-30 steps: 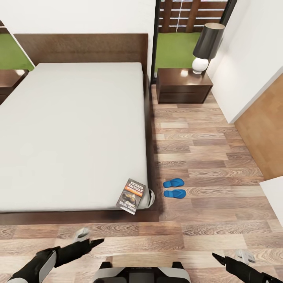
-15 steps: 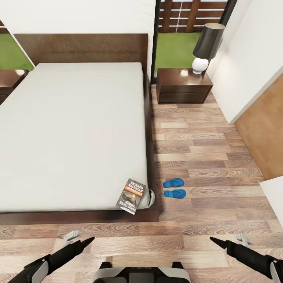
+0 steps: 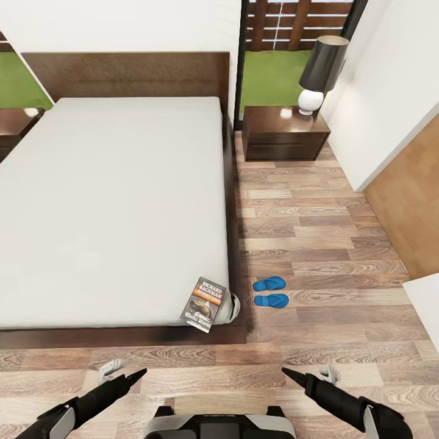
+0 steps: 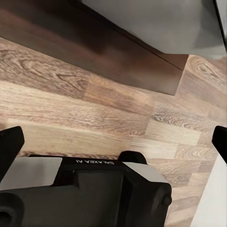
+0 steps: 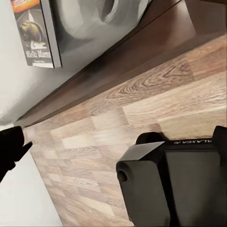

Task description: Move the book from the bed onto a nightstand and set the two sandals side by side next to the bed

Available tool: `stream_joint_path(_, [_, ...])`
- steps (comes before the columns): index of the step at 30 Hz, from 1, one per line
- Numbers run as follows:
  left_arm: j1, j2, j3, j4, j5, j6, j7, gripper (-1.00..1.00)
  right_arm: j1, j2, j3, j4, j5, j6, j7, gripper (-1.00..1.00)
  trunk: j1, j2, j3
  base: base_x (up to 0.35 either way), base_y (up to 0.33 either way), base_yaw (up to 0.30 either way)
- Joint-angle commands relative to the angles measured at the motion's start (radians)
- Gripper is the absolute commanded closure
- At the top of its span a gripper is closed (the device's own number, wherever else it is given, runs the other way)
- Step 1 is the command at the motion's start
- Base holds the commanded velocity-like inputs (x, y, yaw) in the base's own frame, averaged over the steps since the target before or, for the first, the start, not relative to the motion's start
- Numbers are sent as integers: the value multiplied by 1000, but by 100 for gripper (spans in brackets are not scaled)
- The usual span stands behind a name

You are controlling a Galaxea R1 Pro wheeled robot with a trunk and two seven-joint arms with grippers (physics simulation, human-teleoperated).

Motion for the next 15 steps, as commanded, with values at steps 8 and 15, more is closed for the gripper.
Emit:
stream_joint_path(8, [0,3,132,-1,2,11,-11,-100,-4,13,22,-7,6,2,21,-100,0,-1,-1,0,0,0])
stream_joint_path(15, [0,2,145,-1,2,11,-11,-100,-4,14,39,-8,5,2,22,-100,0,-1,-1,0,0,0])
